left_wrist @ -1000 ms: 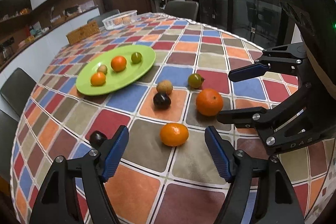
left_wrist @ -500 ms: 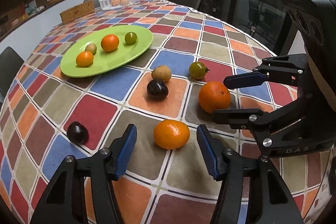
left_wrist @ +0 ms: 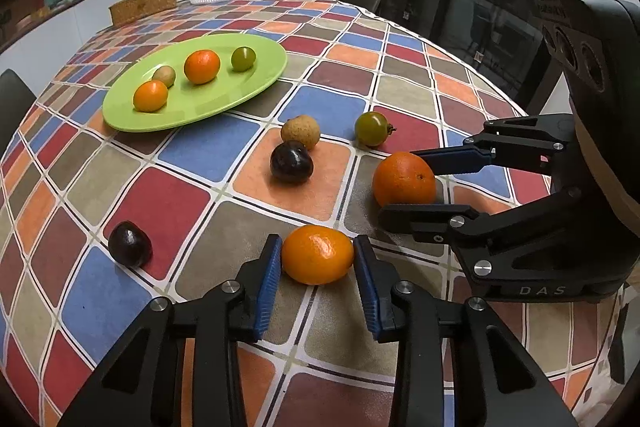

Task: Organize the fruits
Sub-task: 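Close the left gripper on a tangerine while the right gripper grasps an orange, then carry the tangerine and orange onto the green plate and open both grippers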

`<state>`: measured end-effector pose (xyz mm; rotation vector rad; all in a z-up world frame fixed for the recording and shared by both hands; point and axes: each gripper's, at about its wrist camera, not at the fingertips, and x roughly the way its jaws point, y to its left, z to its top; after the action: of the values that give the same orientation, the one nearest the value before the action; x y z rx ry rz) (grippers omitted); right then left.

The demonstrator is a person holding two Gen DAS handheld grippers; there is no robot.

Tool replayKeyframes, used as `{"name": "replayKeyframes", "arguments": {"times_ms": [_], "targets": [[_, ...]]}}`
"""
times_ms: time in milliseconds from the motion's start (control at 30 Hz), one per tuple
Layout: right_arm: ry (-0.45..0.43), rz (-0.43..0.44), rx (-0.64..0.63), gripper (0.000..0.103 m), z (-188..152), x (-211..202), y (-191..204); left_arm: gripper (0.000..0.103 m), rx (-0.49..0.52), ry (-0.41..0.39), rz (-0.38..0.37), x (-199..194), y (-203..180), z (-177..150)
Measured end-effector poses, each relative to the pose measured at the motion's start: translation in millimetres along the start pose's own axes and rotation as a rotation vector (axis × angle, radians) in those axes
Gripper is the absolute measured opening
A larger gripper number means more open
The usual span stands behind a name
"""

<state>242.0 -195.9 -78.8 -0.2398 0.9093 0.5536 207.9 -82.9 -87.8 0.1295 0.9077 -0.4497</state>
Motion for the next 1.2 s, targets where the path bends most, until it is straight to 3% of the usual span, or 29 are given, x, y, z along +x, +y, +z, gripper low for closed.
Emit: {"name": "replayKeyframes", "arguments": {"times_ms": [600, 1200], "targets": [[-0.03, -0.003, 0.029, 0.041, 3.1, -12.0, 2.2, 0.035, -0.023, -0.04, 0.007, -21.0, -0.5, 0.7], [-0.19, -0.01, 0.037, 0.041, 32.6, -64.8, 20.5, 0.035, -0.038, -0.207, 0.073, -86.3, 2.8, 19.4]]}}
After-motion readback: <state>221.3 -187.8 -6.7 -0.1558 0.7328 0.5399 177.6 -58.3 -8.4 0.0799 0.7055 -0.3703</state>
